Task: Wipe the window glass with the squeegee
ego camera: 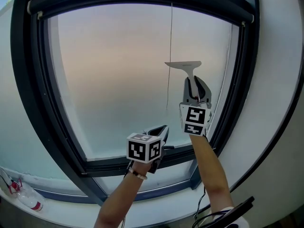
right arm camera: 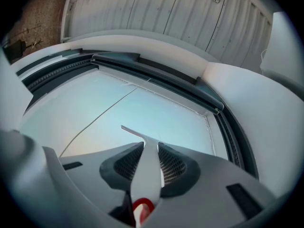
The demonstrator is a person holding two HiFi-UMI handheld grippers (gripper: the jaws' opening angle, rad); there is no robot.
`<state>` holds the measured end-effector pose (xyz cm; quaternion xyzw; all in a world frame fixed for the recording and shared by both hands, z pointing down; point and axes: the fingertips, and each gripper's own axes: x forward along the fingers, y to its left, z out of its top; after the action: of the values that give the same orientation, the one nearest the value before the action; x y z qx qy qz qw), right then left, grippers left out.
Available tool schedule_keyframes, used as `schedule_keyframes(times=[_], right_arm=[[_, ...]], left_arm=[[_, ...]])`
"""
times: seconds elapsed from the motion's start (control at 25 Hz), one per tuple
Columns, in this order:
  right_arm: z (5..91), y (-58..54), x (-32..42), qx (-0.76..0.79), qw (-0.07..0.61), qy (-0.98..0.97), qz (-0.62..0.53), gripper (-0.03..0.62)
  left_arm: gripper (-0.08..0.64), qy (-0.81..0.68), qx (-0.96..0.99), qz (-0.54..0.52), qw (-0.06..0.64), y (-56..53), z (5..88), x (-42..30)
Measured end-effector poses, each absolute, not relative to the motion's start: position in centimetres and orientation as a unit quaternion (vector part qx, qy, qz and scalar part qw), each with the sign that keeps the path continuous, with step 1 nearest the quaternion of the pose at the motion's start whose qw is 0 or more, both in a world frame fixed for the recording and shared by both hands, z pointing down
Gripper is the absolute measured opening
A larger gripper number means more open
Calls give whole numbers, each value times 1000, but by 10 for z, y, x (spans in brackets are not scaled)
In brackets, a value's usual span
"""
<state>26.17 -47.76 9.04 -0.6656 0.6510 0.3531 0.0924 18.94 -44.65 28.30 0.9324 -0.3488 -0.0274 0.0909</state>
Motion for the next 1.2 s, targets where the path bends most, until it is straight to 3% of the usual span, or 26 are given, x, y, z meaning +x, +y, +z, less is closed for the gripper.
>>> schedule_keyframes(times=[1.2], right_arm=[[330,-480,282,-697,-28,654,294,84]], left_arm=[[-2,-399,902,-5,167,-460,393,173]])
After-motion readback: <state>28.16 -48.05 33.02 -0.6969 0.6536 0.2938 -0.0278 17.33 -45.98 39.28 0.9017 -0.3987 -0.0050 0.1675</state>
